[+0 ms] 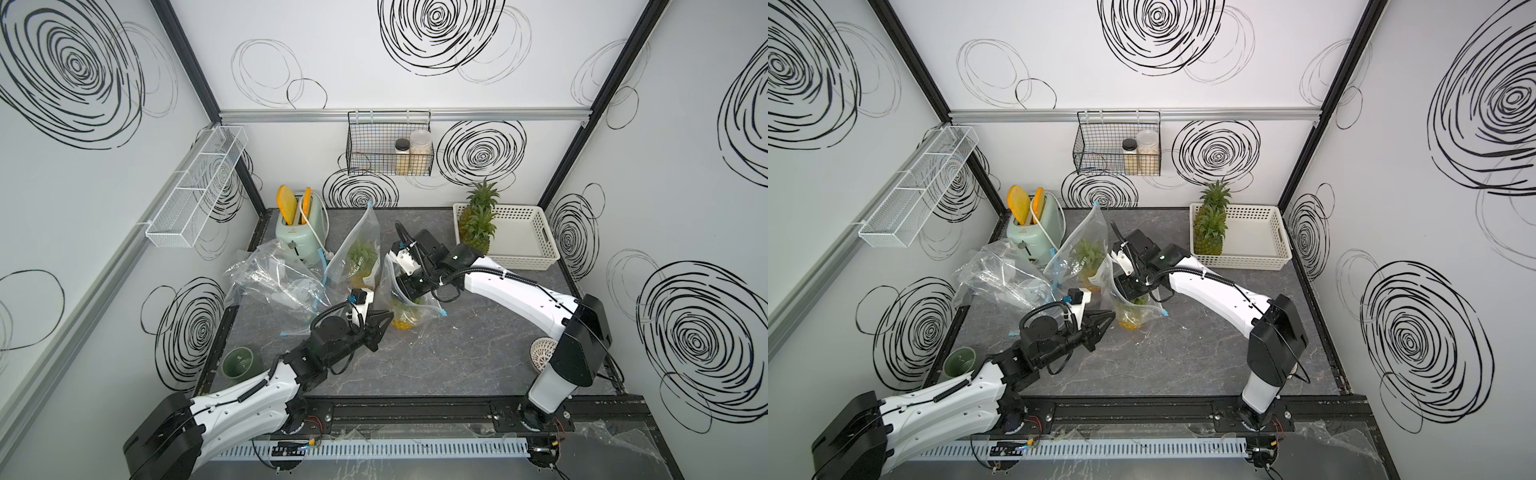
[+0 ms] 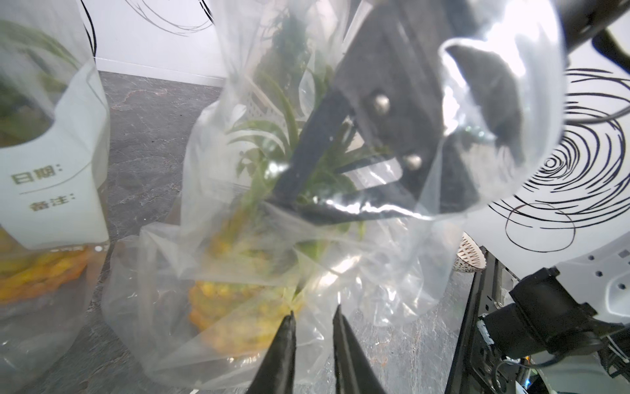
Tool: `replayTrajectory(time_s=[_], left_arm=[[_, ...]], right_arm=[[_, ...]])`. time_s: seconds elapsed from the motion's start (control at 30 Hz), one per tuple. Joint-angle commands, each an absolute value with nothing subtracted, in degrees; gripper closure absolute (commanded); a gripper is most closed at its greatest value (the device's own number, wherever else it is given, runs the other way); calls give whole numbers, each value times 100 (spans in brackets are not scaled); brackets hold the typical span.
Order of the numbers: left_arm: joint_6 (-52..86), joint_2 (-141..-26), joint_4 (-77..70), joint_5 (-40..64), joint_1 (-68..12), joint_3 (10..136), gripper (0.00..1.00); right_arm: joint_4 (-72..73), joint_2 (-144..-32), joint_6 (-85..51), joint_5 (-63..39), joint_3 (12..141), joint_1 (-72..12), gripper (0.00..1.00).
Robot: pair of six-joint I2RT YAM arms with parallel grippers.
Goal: Open the zip-top bag and take out the pineapple
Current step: Pick up the pineapple from the zipper food storage bag.
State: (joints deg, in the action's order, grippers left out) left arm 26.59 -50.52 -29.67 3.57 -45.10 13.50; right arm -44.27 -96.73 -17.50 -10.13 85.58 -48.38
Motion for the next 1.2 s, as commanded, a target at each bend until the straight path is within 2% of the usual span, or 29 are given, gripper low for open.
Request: replayTrajectory(time_s=[0.0,0.07,0.17,0.27,0.37,0.63,0.93,1.17], left_arm=[[2661,-5008,-3089,275,-4518,1340,76],[2663,-4999,-3057,281,-4518,1349,76],[2661,-4938,-2960,263,-4520,1364,74],[2694,-4833,-2821,249,-4520,1371,62],[2813,-4674,-2712,355,-4526,1365,47],[3644,-4373,-3158,1300,-4501,1074,25],[4826,-5129,-5180,1827,-4544,510,16],[5158,-6174,-6403,2012,-4897,830,11]], right_arm=[[-5259,-9888,-1890,-798,8045,-4878,42],[-5176,-9891,-1907,-813,7877,-4878,51],[-4975,-9818,-1962,-711,7677,-4870,81],[-4749,-9576,-1956,-604,7636,-4828,100],[-4476,-9198,-1919,-720,7617,-4644,100],[-4715,-8344,-1447,-1284,8353,-3905,100],[-5093,-7858,-1166,-1438,9271,-3396,100],[-5145,-7940,-1231,-1476,9862,-3343,100]])
